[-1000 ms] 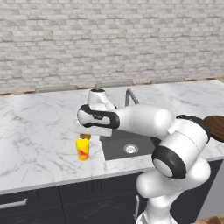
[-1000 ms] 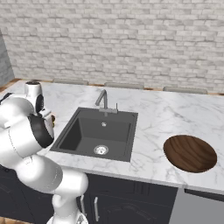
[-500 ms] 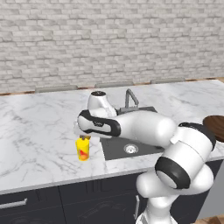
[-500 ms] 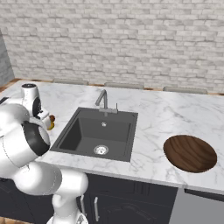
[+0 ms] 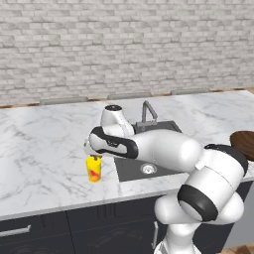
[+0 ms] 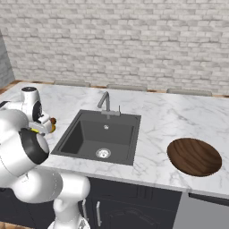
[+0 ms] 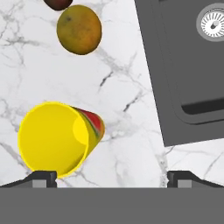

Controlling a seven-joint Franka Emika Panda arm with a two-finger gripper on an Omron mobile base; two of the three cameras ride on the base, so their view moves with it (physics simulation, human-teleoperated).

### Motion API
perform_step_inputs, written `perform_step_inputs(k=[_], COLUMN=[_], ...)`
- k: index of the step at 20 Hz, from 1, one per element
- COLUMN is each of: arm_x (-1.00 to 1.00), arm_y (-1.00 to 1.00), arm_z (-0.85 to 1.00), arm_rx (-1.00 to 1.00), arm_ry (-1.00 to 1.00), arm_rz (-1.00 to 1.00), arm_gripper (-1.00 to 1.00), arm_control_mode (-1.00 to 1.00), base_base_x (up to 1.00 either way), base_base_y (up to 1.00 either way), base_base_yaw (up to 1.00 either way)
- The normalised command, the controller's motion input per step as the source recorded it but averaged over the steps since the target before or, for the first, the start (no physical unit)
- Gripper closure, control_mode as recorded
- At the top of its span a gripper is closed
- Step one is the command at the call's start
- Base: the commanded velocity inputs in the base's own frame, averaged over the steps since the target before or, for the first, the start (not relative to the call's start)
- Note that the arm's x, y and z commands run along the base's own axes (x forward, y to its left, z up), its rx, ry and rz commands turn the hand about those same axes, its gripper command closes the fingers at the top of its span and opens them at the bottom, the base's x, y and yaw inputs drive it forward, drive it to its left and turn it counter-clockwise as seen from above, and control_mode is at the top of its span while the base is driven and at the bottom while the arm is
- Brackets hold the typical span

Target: Remove the pear and orange from the sink. Then move the bowl and cup from the counter to the sink for washing.

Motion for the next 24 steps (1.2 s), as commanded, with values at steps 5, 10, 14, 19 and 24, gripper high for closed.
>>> perform_step_inputs(k=[5,10,14,19,24], arm_x=[0.00,0.00,0.00,0.04,0.06], arm_y=[0.00,0.00,0.00,0.00,0.00], arm_z=[-0.04,-0.07,-0.09,-0.08,-0.08], arm_rx=[0.00,0.00,0.00,0.00,0.00], arm_ry=[0.00,0.00,0.00,0.00,0.00], arm_rz=[0.00,0.00,0.00,0.00,0.00], arm_gripper=[-1.00,-1.00,-1.00,-1.00,-1.00], arm_control_mode=[-1.00,-1.00,-1.00,-1.00,-1.00], base_base_x=[0.00,0.00,0.00,0.00,0.00], base_base_y=[0.00,0.00,0.00,0.00,0.00], base_base_yaw=[0.00,0.00,0.00,0.00,0.00])
